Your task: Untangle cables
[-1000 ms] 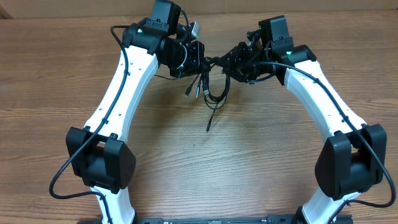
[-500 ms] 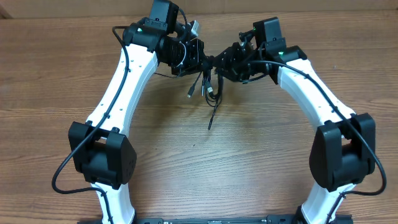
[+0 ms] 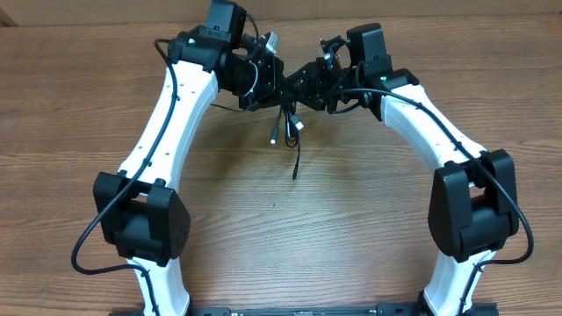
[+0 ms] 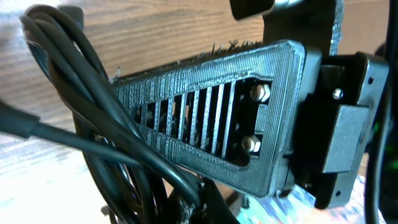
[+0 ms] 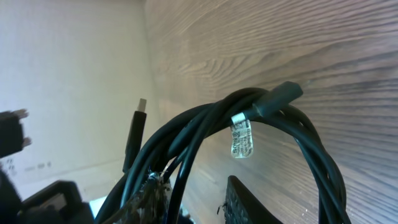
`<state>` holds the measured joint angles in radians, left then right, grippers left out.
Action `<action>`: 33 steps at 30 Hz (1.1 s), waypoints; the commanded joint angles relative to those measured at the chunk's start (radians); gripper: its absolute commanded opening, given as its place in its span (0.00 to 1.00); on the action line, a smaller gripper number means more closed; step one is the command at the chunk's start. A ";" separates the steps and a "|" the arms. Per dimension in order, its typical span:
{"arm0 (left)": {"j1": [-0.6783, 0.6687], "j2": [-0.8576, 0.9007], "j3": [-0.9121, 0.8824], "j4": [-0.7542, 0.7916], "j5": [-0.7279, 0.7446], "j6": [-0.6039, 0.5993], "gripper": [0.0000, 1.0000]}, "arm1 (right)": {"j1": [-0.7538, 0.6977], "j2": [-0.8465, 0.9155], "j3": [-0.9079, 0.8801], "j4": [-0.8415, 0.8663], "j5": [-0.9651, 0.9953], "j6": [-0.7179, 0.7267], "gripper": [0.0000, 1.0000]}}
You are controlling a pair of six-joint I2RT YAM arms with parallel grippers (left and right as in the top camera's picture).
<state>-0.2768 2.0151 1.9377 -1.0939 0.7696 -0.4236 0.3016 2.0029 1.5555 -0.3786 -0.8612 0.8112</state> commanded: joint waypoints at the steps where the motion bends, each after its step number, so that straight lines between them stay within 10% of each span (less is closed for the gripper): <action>1: 0.026 0.006 0.005 -0.034 0.089 0.067 0.04 | 0.000 0.003 -0.001 0.019 -0.095 -0.061 0.31; 22: 0.069 0.006 0.005 0.029 0.279 0.110 0.04 | 0.016 0.004 -0.001 -0.021 -0.101 -0.101 0.31; 27: 0.094 0.006 0.005 0.024 0.285 0.114 0.04 | 0.011 0.004 -0.001 -0.066 -0.045 -0.105 0.06; 33: 0.138 0.006 0.005 -0.037 0.217 0.192 0.04 | -0.014 0.001 0.001 -0.187 0.156 -0.132 0.04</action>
<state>-0.1680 2.0209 1.9362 -1.1080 0.9905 -0.2901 0.3088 2.0048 1.5570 -0.5892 -0.8196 0.6975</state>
